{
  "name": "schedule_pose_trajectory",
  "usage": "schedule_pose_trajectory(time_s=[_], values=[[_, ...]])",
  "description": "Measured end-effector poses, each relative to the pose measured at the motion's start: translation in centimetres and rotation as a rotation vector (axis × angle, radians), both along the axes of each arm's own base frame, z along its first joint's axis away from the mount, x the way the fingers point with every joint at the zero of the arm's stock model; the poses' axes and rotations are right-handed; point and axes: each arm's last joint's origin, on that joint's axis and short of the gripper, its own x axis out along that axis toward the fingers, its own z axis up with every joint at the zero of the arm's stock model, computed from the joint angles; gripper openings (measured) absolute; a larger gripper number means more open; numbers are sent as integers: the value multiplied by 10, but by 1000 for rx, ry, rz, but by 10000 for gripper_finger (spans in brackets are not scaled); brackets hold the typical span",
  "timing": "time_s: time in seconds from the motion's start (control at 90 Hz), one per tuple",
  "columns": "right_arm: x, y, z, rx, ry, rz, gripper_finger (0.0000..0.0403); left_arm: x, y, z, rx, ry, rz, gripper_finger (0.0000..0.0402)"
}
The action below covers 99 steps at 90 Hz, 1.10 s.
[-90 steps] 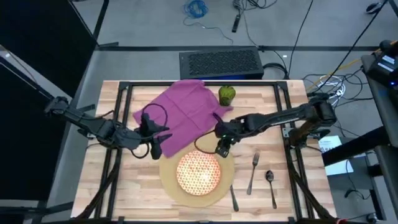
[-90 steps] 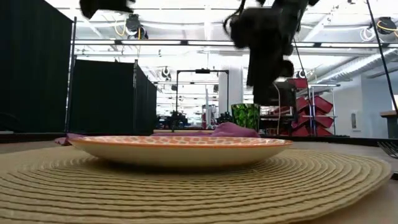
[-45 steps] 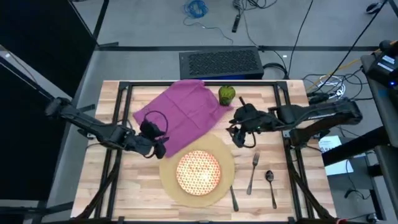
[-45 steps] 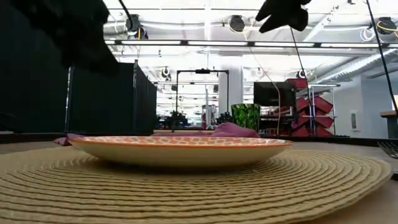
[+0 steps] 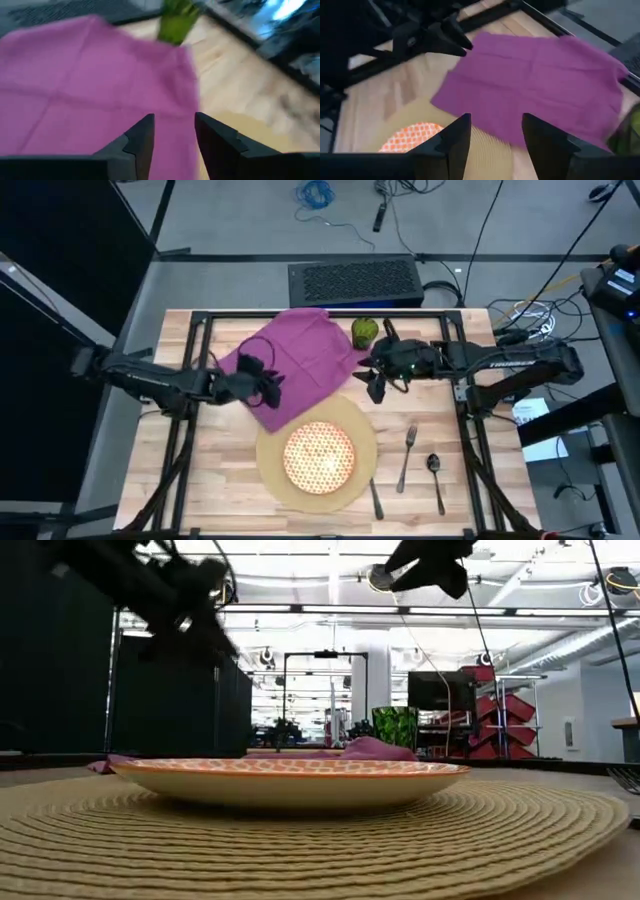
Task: Set table place
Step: Fold the purple table napkin
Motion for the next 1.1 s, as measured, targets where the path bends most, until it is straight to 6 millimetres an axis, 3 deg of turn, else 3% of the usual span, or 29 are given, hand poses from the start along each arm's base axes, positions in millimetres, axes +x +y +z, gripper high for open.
schedule_pose_trajectory(time_s=[0.167, 0.478, 0.689, 0.822, 0.933, 1.1], values=[[-6, -17, -7, 2, 85, -65, 164, -14, 18, 5, -5, 25, 84, 127], [-20, -75, -8, 57, 96, -64, 164, -17, 48, 3, -66, 32, 111, 127], [-27, -116, -9, 206, -11, -62, 164, -22, 66, 9, -34, -10, 161, 127], [-13, -144, -20, 346, -78, -8, 164, -29, 85, 9, -71, -27, 199, 127], [10, -164, -25, 346, -61, 25, 164, -31, 96, 5, -111, -21, 193, 127], [51, -196, -9, 278, -81, 57, 164, -37, 106, 4, -107, -15, 214, 127]])
